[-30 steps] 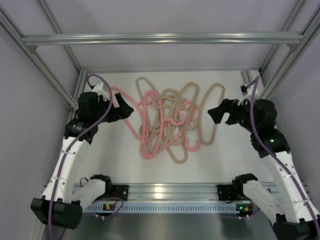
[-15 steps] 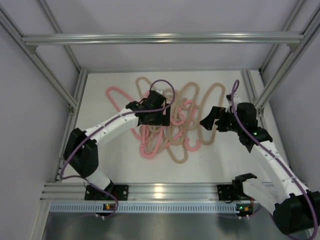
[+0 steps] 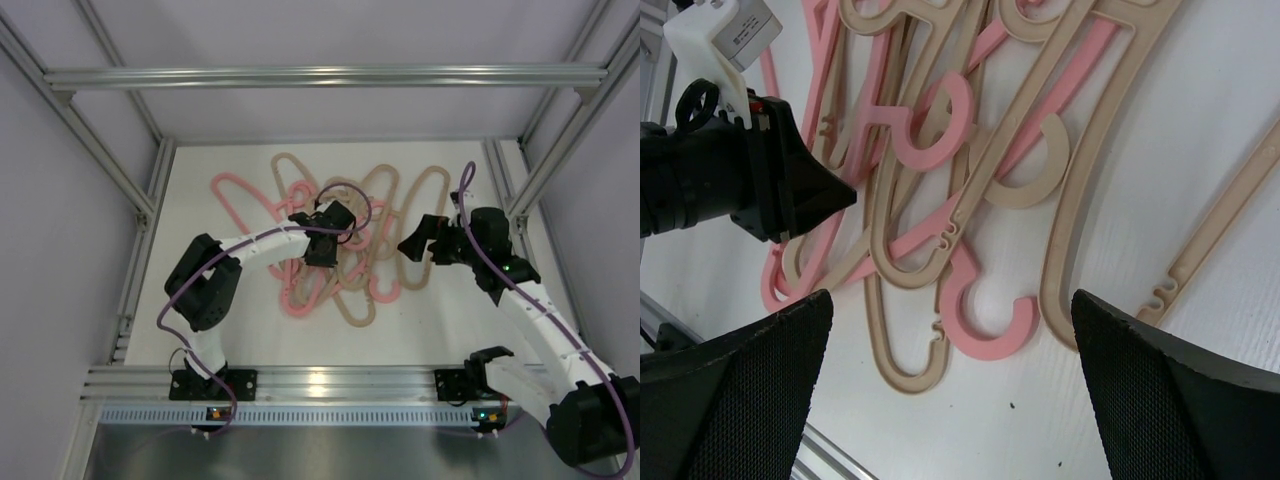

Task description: Organize the hangers

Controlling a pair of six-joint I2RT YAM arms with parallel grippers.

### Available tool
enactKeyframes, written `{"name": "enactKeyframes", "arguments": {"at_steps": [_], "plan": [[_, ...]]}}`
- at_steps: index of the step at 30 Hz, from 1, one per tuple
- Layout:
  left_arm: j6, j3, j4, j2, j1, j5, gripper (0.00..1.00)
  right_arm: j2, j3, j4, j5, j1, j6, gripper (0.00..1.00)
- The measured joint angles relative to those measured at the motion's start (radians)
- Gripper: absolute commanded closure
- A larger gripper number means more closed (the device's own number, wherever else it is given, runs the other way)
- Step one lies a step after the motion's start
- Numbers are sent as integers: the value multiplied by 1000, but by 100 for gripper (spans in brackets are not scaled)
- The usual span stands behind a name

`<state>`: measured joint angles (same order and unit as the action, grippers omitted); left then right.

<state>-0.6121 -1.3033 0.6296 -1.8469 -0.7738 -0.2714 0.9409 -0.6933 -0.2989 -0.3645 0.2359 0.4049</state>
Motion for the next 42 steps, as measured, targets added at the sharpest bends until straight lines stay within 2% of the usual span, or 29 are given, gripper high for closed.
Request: {"name": "enactKeyframes", "arguments": {"at_steps": [4, 6, 9, 16, 20, 27, 42], "plan": [[-8, 19, -2, 0, 0, -10, 79, 5, 0, 8, 0, 1, 0, 0], [-11, 31, -4, 0, 0, -14, 92, 5, 0, 12, 0, 3, 0, 1], [-14, 46, -14, 7, 0, -21, 99, 5, 0, 19, 0, 4, 0, 1], [-16, 145, -19, 110, 13, -30, 100, 5, 0, 22, 0, 5, -1, 1], [-17, 202, -1, 214, 58, -5, 100, 5, 0, 22, -1, 6, -3, 1], [-18, 219, 4, 365, 111, 56, 100, 5, 0, 27, -16, 36, -11, 1], [-55, 184, -2, 515, 116, 150, 100, 107, -82, 224, 7, 322, 28, 1]]}}
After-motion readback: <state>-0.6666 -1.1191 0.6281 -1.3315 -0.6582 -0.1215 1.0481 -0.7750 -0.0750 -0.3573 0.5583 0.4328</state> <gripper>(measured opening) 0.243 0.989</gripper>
